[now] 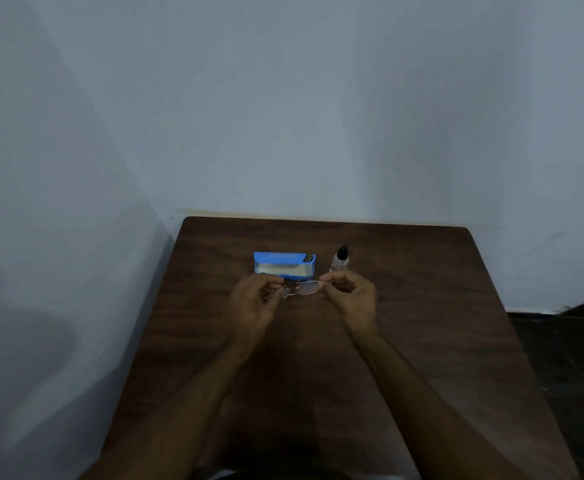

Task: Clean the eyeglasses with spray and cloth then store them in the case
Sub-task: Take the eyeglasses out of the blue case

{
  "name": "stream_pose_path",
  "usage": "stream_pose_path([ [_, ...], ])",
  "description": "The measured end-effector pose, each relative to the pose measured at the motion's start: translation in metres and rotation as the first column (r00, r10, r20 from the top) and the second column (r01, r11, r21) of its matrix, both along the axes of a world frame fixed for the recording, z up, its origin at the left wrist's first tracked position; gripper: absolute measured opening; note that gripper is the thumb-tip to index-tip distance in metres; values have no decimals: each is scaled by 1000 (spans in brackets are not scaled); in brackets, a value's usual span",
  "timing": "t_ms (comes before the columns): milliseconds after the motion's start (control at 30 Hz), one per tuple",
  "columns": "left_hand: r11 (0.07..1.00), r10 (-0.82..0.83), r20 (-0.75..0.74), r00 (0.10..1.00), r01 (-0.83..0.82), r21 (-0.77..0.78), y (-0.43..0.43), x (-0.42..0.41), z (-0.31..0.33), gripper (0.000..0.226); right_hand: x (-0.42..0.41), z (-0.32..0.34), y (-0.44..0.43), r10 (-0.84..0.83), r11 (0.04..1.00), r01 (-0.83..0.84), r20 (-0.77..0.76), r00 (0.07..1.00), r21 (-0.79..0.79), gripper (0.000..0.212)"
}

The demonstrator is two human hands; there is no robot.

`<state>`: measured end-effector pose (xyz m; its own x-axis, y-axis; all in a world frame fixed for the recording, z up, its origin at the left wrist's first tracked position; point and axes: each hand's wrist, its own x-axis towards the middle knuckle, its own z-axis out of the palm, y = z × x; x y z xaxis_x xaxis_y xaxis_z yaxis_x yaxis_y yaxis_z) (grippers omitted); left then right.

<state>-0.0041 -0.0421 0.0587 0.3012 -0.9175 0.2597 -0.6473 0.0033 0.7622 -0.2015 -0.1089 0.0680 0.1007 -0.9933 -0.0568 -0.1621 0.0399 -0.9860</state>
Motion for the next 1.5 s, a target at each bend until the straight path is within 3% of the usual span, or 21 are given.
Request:
stream_pose_path([
  [100,993,20,102,995,-8,-118,0,2,7,17,-2,2,2,-2,1000,2,40,999,-3,12],
  [200,985,40,102,994,-22,-173,-1,0,14,18,-4,1,2,-10,1000,11,83,997,-3,13],
  [500,950,171,-293,941,-236,-203,-6,1,26,22,-12,-7,5,2,1000,-6,144,990,29,12],
  [733,960,117,-213,970,-165,-226,-7,8,29,22,-11,7,2,109,984,-136,-215,971,-119,18],
  [867,964,69,-159,985,-107,-245,-9,8,32,22,-6,19,-3,162,921,-317,-517,841,-226,7],
  [967,959,63,-158,986,-103,-264,-11,7,35,21,-2,21,-8,145,898,-353,-579,802,-263,7],
  [1133,948,72,-198,977,-129,-291,-12,10,40,19,1,20,-13,49,882,-282,-520,853,-379,12],
  [1233,943,95,-236,967,-163,-289,-15,12,45,18,4,27,-15,19,895,-189,-388,921,-404,15],
  [1400,941,138,-316,939,-224,-255,-21,19,51,21,5,49,-18,4,980,-8,-21,1000,-199,9],
  [1500,943,133,-434,891,-249,-223,-25,22,53,19,2,65,-18,39,985,-30,46,998,-168,4],
])
